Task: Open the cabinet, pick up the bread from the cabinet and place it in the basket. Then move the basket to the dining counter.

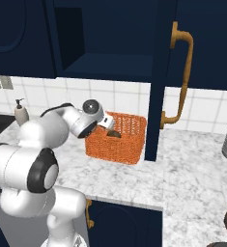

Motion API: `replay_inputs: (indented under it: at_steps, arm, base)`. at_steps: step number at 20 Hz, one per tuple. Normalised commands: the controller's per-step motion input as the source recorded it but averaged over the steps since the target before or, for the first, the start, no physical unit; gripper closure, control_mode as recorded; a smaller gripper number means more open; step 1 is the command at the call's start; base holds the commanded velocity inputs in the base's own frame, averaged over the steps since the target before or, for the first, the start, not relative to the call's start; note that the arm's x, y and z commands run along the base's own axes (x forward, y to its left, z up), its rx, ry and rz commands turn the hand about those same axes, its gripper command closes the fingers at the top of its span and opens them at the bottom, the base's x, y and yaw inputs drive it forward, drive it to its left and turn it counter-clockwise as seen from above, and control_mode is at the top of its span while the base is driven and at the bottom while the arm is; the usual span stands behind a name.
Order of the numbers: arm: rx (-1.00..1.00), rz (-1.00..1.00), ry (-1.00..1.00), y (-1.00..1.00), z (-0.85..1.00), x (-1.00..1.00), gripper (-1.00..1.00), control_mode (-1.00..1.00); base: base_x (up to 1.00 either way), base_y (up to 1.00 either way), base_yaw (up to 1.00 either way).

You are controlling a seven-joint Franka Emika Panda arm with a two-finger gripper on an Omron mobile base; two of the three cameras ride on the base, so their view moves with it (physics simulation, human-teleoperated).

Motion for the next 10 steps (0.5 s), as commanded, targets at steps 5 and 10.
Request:
replay_inputs:
  at_steps: [5,10]
  arm:
    - [-0.08,0.1,0.09,0.3,0.28,-0.56,-1.0,-1.0]
    - [-0.15,0.15,0.07,0.21,-0.08,-0.26,-1.0,-1.0]
  base:
    - [0.0,0.0,0.0]
    - [0.0,0.0,0.0]
